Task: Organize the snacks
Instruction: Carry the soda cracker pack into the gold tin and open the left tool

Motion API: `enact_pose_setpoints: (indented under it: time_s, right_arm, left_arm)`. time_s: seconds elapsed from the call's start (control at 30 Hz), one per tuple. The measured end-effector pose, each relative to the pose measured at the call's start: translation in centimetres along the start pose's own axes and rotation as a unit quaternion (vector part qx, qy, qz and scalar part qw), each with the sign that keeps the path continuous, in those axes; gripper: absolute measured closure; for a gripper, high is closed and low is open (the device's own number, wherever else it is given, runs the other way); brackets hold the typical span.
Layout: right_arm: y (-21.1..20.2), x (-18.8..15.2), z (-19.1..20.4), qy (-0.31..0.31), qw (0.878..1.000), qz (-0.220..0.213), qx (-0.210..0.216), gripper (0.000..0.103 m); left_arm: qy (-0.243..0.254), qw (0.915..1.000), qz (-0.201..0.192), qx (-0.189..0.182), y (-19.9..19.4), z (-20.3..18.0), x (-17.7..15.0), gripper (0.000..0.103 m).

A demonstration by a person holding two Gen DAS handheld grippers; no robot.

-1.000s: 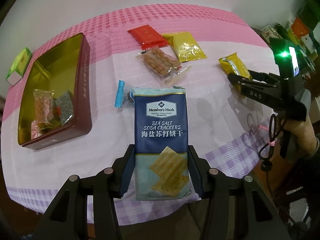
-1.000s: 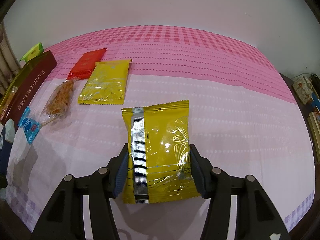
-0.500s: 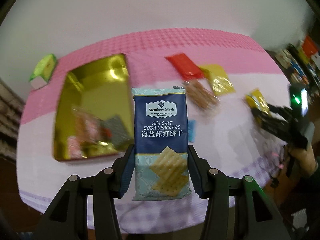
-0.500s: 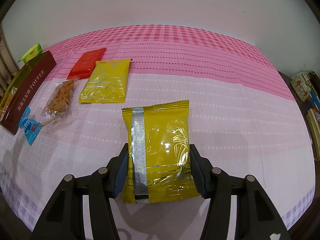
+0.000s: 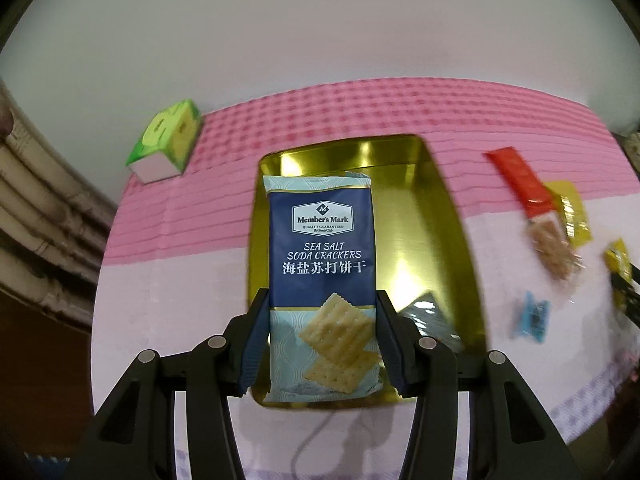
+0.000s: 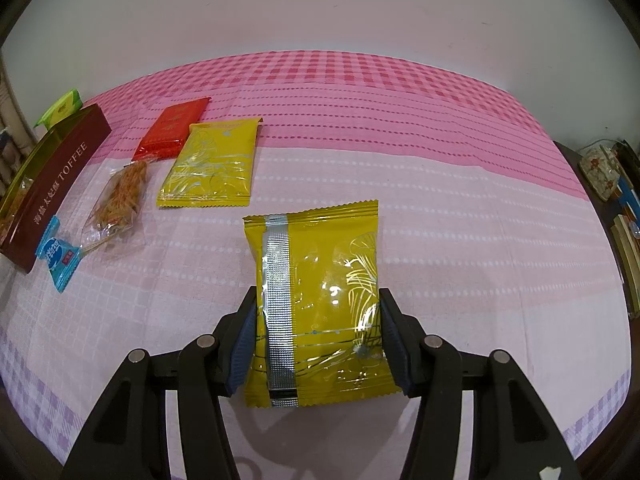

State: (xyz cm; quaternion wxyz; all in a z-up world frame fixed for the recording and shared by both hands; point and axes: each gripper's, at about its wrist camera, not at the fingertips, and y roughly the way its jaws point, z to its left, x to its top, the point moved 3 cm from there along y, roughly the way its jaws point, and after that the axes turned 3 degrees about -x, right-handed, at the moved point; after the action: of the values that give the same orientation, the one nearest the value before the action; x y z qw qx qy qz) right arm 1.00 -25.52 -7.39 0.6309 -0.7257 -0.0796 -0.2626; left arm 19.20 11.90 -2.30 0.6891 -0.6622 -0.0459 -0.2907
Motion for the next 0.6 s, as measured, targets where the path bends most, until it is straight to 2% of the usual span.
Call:
enact_pose_setpoints:
  time_s: [0.27,0.6]
  right_arm:
    - [0.0,-0.1,0.0,0.006,1.0,-0.002,-0.005,0.052]
    - [0.0,-0.1,0.0,0.011,1.0,-0.001,-0.007,0.051]
  left_arm:
    - [0.008,0.9992,0.039,0.007,5.2,1.5,0.8,0.052]
    - [-0.004,0.9989,0.047,0.004,6.8,1.5,1.0,0.052]
